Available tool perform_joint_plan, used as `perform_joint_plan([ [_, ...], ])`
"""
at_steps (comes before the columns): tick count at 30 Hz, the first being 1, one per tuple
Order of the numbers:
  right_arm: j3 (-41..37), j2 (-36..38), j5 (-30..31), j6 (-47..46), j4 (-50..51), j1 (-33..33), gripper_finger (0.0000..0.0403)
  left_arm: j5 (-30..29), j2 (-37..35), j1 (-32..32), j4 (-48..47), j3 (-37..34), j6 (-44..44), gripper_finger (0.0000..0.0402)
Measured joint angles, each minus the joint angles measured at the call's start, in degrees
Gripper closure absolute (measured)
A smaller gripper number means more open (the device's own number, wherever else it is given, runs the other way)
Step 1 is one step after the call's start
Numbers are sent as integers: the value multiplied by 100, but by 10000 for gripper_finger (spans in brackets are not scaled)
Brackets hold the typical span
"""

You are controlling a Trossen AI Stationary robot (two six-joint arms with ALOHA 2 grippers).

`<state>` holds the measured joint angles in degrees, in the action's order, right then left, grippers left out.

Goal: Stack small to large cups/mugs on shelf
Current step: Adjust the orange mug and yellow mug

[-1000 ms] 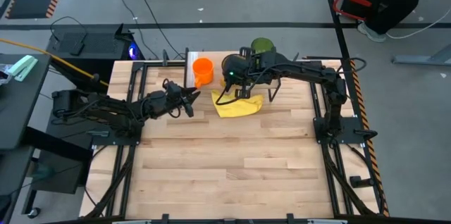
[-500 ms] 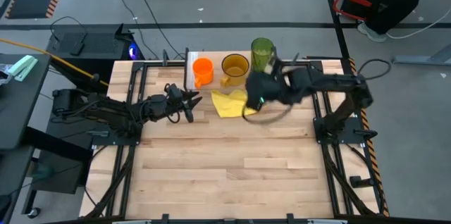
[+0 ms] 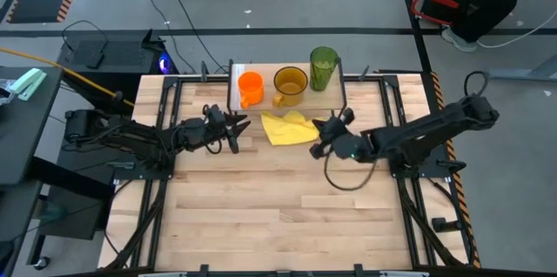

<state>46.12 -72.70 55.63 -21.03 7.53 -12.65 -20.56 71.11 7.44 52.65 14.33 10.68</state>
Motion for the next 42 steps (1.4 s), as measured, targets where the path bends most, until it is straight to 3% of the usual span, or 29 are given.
perform_joint_plan([
  [3,-785,-83,-585,164,-1318,509,392,0,0,-2,66,0,-70,274],
  [6,-1122,-234,-514,469,-2200,856,398,0,0,0,59,0,-87,275],
  [9,-1231,-495,-484,820,-3216,1094,397,-1,0,-1,60,0,-91,272],
  [14,-1214,-1145,-1478,1182,-4516,1338,399,-17,0,13,58,-2,-154,270],
  [16,-1099,-1426,-1619,1418,-4965,1387,399,-17,-2,13,57,-1,-154,272],
  [25,-221,-2108,-2462,1951,-5030,1600,396,-17,-2,13,17,-3,-151,275],
  [42,204,-2416,-2665,1817,-4996,1790,355,-17,-2,13,-79,-4,-118,272],
])
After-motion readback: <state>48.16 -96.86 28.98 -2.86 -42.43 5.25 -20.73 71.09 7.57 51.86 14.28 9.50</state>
